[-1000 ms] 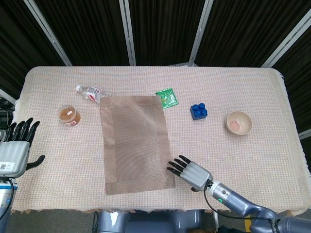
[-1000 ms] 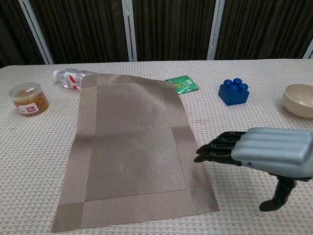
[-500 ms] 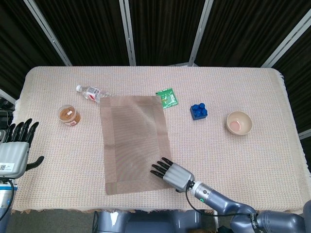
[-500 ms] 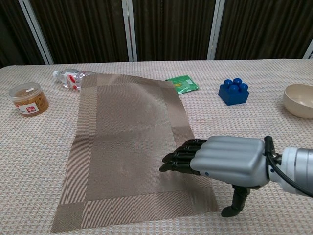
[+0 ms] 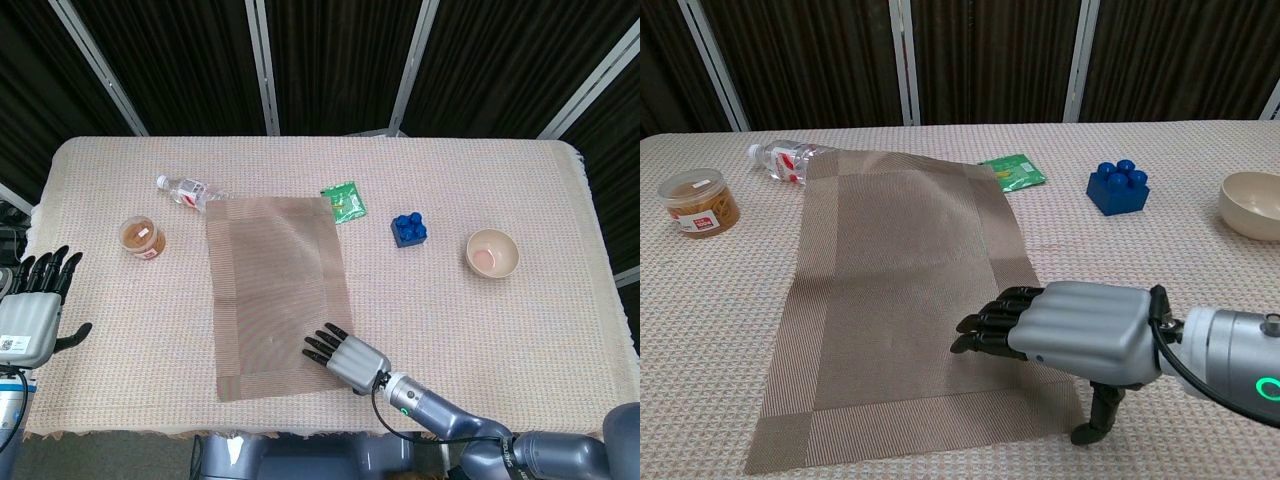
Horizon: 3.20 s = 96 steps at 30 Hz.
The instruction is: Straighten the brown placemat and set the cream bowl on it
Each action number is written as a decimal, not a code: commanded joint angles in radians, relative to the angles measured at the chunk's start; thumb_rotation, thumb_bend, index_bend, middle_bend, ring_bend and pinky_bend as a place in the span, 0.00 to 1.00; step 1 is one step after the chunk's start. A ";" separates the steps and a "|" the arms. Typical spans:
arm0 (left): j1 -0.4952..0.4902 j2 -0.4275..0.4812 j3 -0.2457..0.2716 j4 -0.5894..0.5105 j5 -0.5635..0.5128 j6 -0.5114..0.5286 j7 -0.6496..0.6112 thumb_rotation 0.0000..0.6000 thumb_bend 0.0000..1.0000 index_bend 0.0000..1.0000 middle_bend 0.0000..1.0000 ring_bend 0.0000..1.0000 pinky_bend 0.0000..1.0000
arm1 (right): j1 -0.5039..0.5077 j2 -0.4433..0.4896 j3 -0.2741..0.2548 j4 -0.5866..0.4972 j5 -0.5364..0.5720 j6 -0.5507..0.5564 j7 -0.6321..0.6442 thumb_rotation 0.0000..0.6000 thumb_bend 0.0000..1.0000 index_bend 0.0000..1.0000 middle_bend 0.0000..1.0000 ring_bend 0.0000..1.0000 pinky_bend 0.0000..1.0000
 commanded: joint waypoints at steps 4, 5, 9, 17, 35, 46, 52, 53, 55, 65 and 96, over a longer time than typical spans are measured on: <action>0.000 0.001 0.000 0.000 -0.004 -0.002 -0.001 1.00 0.23 0.00 0.00 0.00 0.00 | 0.007 -0.015 -0.008 0.018 0.004 0.014 0.002 1.00 0.04 0.07 0.00 0.00 0.00; 0.000 0.001 0.000 0.000 -0.005 -0.002 -0.002 1.00 0.23 0.00 0.00 0.00 0.00 | 0.008 -0.017 -0.010 0.021 0.002 0.019 0.005 1.00 0.04 0.07 0.00 0.00 0.00; 0.000 0.002 -0.001 0.000 -0.006 -0.002 -0.005 1.00 0.23 0.00 0.00 0.00 0.00 | 0.011 -0.021 -0.011 0.025 -0.004 0.039 0.034 1.00 0.04 0.08 0.00 0.00 0.00; 0.000 0.004 0.001 -0.003 -0.003 -0.003 -0.010 1.00 0.23 0.00 0.00 0.00 0.00 | 0.011 -0.019 -0.035 0.060 -0.039 0.079 0.106 1.00 0.05 0.08 0.00 0.00 0.00; -0.002 0.002 0.004 -0.004 -0.002 -0.008 -0.012 1.00 0.23 0.00 0.00 0.00 0.00 | 0.008 -0.029 -0.084 0.148 -0.128 0.174 0.309 1.00 0.16 0.12 0.00 0.00 0.00; -0.003 0.003 0.005 -0.003 -0.003 -0.012 -0.014 1.00 0.23 0.00 0.00 0.00 0.00 | 0.011 -0.038 -0.093 0.162 -0.146 0.203 0.351 1.00 0.28 0.28 0.00 0.00 0.00; -0.003 0.005 0.006 -0.003 -0.002 -0.013 -0.015 1.00 0.23 0.00 0.00 0.00 0.00 | 0.011 -0.041 -0.101 0.169 -0.150 0.210 0.367 1.00 0.29 0.43 0.00 0.00 0.00; -0.003 0.005 0.006 -0.004 -0.002 -0.014 -0.015 1.00 0.23 0.00 0.00 0.00 0.00 | 0.010 -0.042 -0.102 0.170 -0.151 0.212 0.370 1.00 0.30 0.46 0.00 0.00 0.00; -0.004 0.005 0.007 -0.003 -0.003 -0.014 -0.015 1.00 0.23 0.00 0.00 0.00 0.00 | 0.010 -0.043 -0.103 0.171 -0.154 0.219 0.376 1.00 0.30 0.49 0.00 0.00 0.00; -0.005 0.004 0.007 -0.004 -0.005 -0.017 -0.012 1.00 0.23 0.00 0.00 0.00 0.00 | 0.002 -0.043 -0.116 0.169 -0.167 0.251 0.417 1.00 0.34 0.63 0.00 0.00 0.00; 0.003 -0.004 0.030 -0.030 0.037 -0.010 0.008 1.00 0.23 0.00 0.00 0.00 0.00 | -0.117 0.486 -0.285 0.244 -0.431 0.563 0.115 1.00 0.37 0.68 0.02 0.00 0.00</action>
